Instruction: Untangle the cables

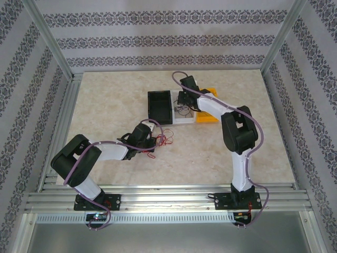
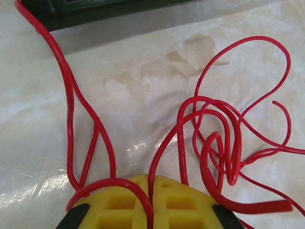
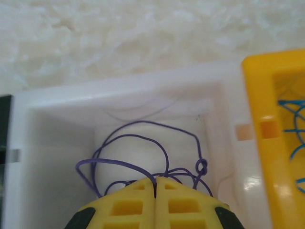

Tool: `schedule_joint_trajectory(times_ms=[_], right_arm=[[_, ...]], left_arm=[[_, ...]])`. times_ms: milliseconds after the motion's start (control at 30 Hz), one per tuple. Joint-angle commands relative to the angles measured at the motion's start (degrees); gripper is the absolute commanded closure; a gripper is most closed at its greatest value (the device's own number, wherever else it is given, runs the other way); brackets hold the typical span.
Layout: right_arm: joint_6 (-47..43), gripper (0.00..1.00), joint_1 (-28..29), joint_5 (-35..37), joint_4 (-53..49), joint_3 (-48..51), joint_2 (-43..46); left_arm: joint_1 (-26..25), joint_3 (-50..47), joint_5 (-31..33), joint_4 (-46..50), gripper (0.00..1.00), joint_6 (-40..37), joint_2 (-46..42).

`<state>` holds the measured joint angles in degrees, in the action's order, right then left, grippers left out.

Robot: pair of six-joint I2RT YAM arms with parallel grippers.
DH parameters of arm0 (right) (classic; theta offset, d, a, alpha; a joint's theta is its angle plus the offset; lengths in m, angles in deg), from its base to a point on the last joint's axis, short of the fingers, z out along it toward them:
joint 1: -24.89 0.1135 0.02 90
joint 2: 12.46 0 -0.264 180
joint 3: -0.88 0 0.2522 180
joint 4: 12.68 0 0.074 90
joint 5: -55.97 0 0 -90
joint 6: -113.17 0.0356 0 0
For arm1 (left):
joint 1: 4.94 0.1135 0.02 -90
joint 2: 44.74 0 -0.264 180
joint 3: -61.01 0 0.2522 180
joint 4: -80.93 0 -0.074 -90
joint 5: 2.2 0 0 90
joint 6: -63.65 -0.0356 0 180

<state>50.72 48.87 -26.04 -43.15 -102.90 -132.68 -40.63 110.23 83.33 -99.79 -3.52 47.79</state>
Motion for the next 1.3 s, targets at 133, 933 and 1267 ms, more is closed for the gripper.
schedule_joint_trajectory(times_ms=[133,933,1267], right_arm=[[-0.9,1.00,-0.5,-1.6,-1.9,-1.1,0.2],[-1.5,0.48,1.8,-3.1,3.8,19.3,26.4],[-4.5,0.48,14.2,-13.7,5.4,34.1,31.1]], left_arm=[[-0.5,-1.2,0.1,3.3,1.00,-1.6,-1.6],[-0.5,-4.6,-10.3,-2.0,1.00,-6.2,-5.4],[-0.4,-2.1,-11.1,-2.7,0.32,-4.3,-4.6]])
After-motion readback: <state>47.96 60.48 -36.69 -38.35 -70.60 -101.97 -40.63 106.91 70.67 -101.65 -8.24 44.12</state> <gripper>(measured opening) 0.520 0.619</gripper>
